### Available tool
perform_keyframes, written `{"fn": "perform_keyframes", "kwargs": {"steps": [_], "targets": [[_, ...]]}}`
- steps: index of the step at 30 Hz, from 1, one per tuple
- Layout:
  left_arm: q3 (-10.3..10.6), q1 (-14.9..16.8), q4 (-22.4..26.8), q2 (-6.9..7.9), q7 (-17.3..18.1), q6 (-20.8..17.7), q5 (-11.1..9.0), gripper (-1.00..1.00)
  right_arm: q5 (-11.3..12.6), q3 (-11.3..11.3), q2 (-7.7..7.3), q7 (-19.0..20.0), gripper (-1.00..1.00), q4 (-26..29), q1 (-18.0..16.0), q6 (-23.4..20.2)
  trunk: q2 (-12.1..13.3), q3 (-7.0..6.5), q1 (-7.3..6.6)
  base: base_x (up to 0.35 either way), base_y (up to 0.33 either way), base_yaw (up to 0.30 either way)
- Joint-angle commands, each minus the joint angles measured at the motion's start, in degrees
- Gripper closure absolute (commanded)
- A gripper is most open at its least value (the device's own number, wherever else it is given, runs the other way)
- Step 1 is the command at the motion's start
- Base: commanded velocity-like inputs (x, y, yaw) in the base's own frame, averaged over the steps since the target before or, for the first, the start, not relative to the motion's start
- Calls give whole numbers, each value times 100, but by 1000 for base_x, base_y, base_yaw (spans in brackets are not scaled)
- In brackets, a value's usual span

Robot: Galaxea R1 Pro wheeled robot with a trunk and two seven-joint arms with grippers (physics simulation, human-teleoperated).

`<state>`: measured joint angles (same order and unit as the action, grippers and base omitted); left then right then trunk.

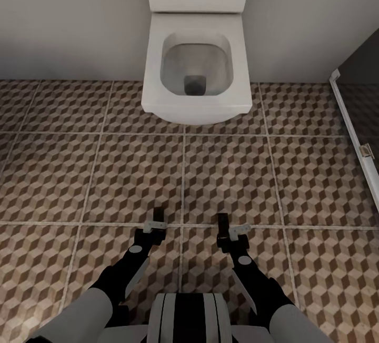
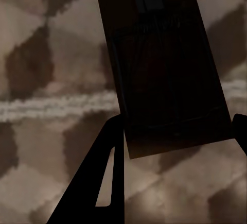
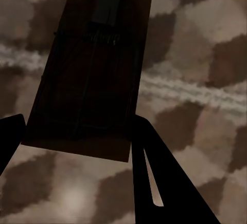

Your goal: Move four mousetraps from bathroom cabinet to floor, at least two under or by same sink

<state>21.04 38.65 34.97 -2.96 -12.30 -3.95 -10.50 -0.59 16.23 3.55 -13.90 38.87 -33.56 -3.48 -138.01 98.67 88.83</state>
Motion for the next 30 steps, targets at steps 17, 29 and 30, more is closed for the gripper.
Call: {"fn": "perform_keyframes", "kwargs": {"steps": [17, 29, 30], "targets": [[40, 2, -12, 6, -53, -27, -49, 100, 15, 24, 3, -25, 100, 217, -2, -30, -1, 80, -1, 0, 0, 0], [40, 2, -16, 6, -44, -27, -49, 100, 15, 29, -4, -25, 100, 261, -2, -30, -1, 144, -1, 0, 0, 0], [40, 2, -16, 6, -44, -27, -49, 100, 15, 29, -4, -25, 100, 261, -2, -30, -1, 152, -1, 0, 0, 0]]}}
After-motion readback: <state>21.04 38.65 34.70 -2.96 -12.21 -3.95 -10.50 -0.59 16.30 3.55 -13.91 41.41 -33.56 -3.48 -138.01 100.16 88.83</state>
